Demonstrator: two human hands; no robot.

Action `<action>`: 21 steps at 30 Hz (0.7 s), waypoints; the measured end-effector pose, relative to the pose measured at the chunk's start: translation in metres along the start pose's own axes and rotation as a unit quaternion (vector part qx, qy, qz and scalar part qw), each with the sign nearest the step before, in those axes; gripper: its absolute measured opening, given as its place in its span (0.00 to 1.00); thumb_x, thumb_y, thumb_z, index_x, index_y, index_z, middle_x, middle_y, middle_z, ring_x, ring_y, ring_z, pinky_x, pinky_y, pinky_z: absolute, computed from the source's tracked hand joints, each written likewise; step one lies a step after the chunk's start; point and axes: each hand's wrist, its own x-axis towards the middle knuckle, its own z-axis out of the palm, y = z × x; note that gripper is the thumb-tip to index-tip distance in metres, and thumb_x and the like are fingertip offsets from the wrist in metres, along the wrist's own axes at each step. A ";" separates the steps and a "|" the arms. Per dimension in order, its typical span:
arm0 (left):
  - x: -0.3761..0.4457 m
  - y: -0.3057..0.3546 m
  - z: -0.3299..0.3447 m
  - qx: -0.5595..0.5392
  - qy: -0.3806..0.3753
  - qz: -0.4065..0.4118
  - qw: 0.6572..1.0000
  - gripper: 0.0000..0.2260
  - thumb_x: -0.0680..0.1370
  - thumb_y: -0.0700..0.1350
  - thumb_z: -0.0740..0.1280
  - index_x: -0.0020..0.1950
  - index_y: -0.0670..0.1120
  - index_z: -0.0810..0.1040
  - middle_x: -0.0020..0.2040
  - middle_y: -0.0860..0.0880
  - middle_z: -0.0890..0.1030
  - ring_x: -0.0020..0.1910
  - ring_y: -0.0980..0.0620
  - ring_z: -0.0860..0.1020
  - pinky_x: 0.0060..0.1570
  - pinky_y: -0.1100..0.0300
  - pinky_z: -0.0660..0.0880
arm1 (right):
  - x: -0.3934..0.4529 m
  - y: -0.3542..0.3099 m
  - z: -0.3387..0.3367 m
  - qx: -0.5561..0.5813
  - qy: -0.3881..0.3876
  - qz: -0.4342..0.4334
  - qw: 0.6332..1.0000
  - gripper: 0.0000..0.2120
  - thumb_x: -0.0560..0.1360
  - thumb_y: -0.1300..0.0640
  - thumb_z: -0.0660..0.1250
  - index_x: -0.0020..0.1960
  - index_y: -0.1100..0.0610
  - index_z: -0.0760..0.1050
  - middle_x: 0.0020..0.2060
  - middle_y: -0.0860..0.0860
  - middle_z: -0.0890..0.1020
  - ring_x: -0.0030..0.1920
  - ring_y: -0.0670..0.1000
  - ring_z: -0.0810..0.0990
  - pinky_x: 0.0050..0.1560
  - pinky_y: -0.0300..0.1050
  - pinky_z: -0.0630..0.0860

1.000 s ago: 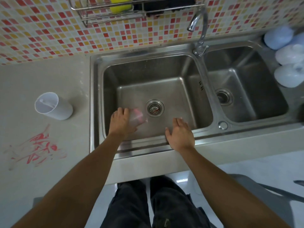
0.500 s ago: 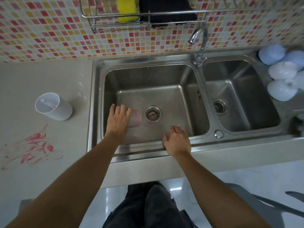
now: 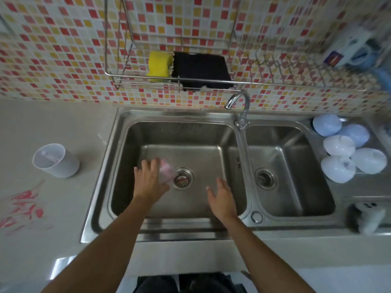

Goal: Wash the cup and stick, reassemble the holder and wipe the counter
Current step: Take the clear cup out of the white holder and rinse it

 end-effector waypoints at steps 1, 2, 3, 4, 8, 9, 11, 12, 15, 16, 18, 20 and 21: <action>0.007 0.009 -0.001 -0.025 0.002 0.010 1.000 0.40 0.62 0.51 0.78 0.68 0.46 0.63 0.58 0.42 0.71 0.57 0.42 0.72 0.64 0.45 0.67 | 0.018 0.003 -0.015 0.006 0.015 0.009 1.000 0.30 0.80 0.48 0.61 0.76 0.61 0.58 0.75 0.59 0.63 0.75 0.57 0.59 0.73 0.48 0.58; 0.014 0.020 -0.002 -0.049 0.010 0.021 0.999 0.40 0.63 0.51 0.78 0.69 0.47 0.63 0.59 0.41 0.70 0.57 0.42 0.71 0.63 0.45 0.68 | 0.037 0.005 -0.031 0.010 0.032 0.014 0.999 0.31 0.80 0.47 0.61 0.77 0.60 0.57 0.75 0.59 0.62 0.75 0.57 0.60 0.73 0.49 0.60; 0.022 0.031 -0.004 -0.072 0.019 0.026 0.997 0.40 0.63 0.51 0.77 0.70 0.48 0.62 0.59 0.41 0.70 0.58 0.41 0.71 0.63 0.43 0.68 | 0.057 0.006 -0.047 0.016 0.052 0.016 0.998 0.31 0.80 0.48 0.61 0.77 0.59 0.56 0.74 0.59 0.63 0.73 0.58 0.63 0.71 0.50 0.62; 0.030 0.043 -0.006 -0.092 0.026 0.025 0.995 0.39 0.64 0.51 0.76 0.71 0.48 0.62 0.60 0.41 0.70 0.60 0.40 0.71 0.65 0.41 0.67 | 0.077 0.005 -0.063 0.029 0.076 0.014 0.997 0.30 0.79 0.49 0.61 0.76 0.59 0.57 0.73 0.59 0.66 0.71 0.59 0.67 0.70 0.51 0.65; 0.056 0.090 -0.018 -0.127 0.031 0.015 0.991 0.32 0.68 0.50 0.73 0.69 0.49 0.64 0.63 0.44 0.73 0.65 0.42 0.69 0.68 0.43 0.63 | 0.144 -0.004 -0.112 0.060 0.104 0.026 0.992 0.30 0.79 0.51 0.62 0.76 0.60 0.56 0.73 0.59 0.65 0.71 0.61 0.67 0.69 0.53 0.66; 0.061 0.098 -0.020 -0.135 0.029 0.016 0.990 0.30 0.68 0.47 0.72 0.68 0.48 0.64 0.63 0.45 0.74 0.65 0.42 0.69 0.68 0.46 0.63 | 0.159 -0.006 -0.118 0.055 0.101 0.019 0.993 0.28 0.79 0.51 0.62 0.75 0.60 0.58 0.72 0.58 0.67 0.69 0.61 0.69 0.68 0.54 0.68; 0.071 0.111 -0.021 -0.155 0.019 0.013 0.988 0.29 0.69 0.43 0.71 0.68 0.47 0.65 0.63 0.46 0.75 0.65 0.43 0.69 0.67 0.50 0.64 | 0.183 -0.010 -0.125 0.052 0.091 0.000 0.995 0.22 0.79 0.52 0.62 0.69 0.60 0.64 0.66 0.58 0.72 0.63 0.61 0.74 0.62 0.51 0.71; 0.075 0.117 -0.021 -0.164 0.013 0.009 0.986 0.30 0.69 0.42 0.71 0.68 0.47 0.65 0.64 0.46 0.74 0.64 0.44 0.69 0.65 0.51 0.65 | 0.192 -0.012 -0.126 0.052 0.083 -0.007 0.995 0.20 0.79 0.53 0.62 0.67 0.59 0.66 0.63 0.58 0.74 0.60 0.61 0.76 0.59 0.50 0.72; 0.088 0.131 -0.020 -0.177 0.004 0.006 0.984 0.28 0.69 0.41 0.71 0.67 0.44 0.65 0.64 0.47 0.73 0.61 0.46 0.69 0.59 0.57 0.66 | 0.209 -0.013 -0.123 0.041 0.085 -0.023 0.995 0.17 0.79 0.55 0.60 0.67 0.58 0.68 0.60 0.58 0.77 0.57 0.60 0.78 0.58 0.51 0.74; 0.093 0.134 -0.020 -0.181 0.003 0.009 0.983 0.28 0.69 0.40 0.72 0.67 0.43 0.66 0.63 0.47 0.74 0.61 0.46 0.70 0.58 0.58 0.66 | 0.211 -0.012 -0.122 0.032 0.088 -0.029 0.995 0.17 0.79 0.56 0.60 0.67 0.58 0.69 0.59 0.59 0.78 0.56 0.61 0.78 0.57 0.52 0.75; 0.103 0.140 -0.020 -0.206 -0.002 0.014 0.978 0.30 0.68 0.40 0.75 0.67 0.42 0.66 0.61 0.46 0.74 0.61 0.46 0.70 0.56 0.58 0.67 | 0.211 -0.010 -0.119 0.003 0.090 -0.054 0.994 0.16 0.80 0.59 0.58 0.67 0.60 0.69 0.58 0.61 0.78 0.56 0.62 0.78 0.57 0.52 0.75; 0.112 0.143 -0.018 -0.236 0.001 0.015 0.972 0.33 0.65 0.41 0.77 0.67 0.43 0.66 0.61 0.46 0.75 0.61 0.44 0.70 0.56 0.56 0.68 | 0.211 -0.008 -0.117 -0.039 0.085 -0.094 0.991 0.17 0.80 0.62 0.57 0.68 0.61 0.68 0.57 0.62 0.79 0.55 0.64 0.78 0.54 0.52 0.75; 0.116 0.145 -0.017 -0.246 0.008 0.018 0.969 0.35 0.64 0.42 0.78 0.68 0.43 0.67 0.61 0.45 0.75 0.61 0.43 0.70 0.57 0.55 0.69 | 0.211 -0.007 -0.116 -0.061 0.077 -0.113 0.989 0.18 0.79 0.63 0.57 0.69 0.61 0.68 0.56 0.62 0.79 0.54 0.64 0.79 0.52 0.52 0.75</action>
